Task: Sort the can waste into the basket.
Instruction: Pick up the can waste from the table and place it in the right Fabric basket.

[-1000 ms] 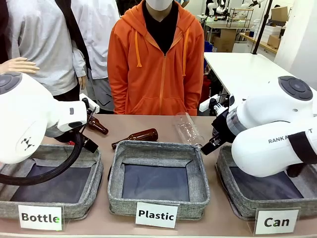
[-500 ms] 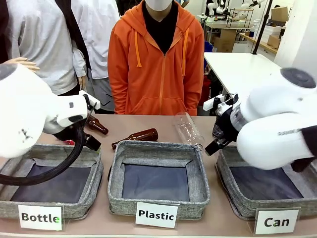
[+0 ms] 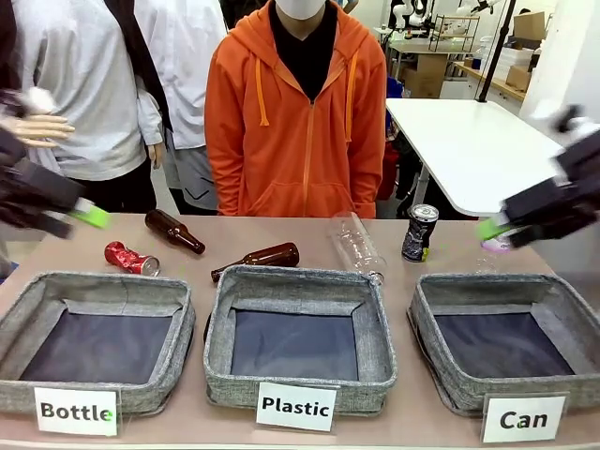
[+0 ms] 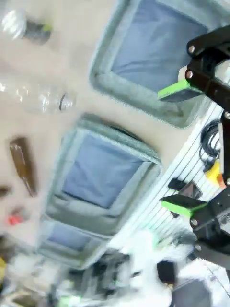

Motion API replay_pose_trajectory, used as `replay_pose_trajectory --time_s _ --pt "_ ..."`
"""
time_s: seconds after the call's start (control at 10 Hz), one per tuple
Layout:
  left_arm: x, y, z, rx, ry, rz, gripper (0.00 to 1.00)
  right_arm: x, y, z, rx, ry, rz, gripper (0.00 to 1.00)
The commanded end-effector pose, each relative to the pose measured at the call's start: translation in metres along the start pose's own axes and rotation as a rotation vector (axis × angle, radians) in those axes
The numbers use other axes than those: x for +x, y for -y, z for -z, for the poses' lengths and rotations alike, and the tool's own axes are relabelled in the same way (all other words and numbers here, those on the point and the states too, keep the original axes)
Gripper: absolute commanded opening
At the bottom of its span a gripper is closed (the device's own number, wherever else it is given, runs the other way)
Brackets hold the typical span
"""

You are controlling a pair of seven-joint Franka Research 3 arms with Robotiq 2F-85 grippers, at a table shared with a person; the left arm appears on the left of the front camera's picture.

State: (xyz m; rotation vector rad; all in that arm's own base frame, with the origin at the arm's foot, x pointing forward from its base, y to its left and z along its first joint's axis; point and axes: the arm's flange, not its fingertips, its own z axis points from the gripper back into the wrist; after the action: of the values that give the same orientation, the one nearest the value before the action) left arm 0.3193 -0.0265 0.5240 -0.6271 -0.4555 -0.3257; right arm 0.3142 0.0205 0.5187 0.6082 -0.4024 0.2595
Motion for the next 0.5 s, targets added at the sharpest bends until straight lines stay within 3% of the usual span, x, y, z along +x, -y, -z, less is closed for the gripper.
replay_pose_trajectory --time_s 0.0,0.2,0.4 --pt "-0.072 -0.074 -0.033 -0.049 0.171 -0.163 1.0 -0.06 0.085 -0.024 0.103 0.16 0.154 1.0" --pt "-0.127 -0.139 -0.073 -0.108 0.388 -0.378 1.0 -0.105 0.141 -0.054 0.159 0.328 0.329 1.0" --pt "-0.179 -0.179 -0.072 0.026 0.505 -0.691 1.0 -0.139 0.17 -0.068 0.131 0.46 0.448 1.0"
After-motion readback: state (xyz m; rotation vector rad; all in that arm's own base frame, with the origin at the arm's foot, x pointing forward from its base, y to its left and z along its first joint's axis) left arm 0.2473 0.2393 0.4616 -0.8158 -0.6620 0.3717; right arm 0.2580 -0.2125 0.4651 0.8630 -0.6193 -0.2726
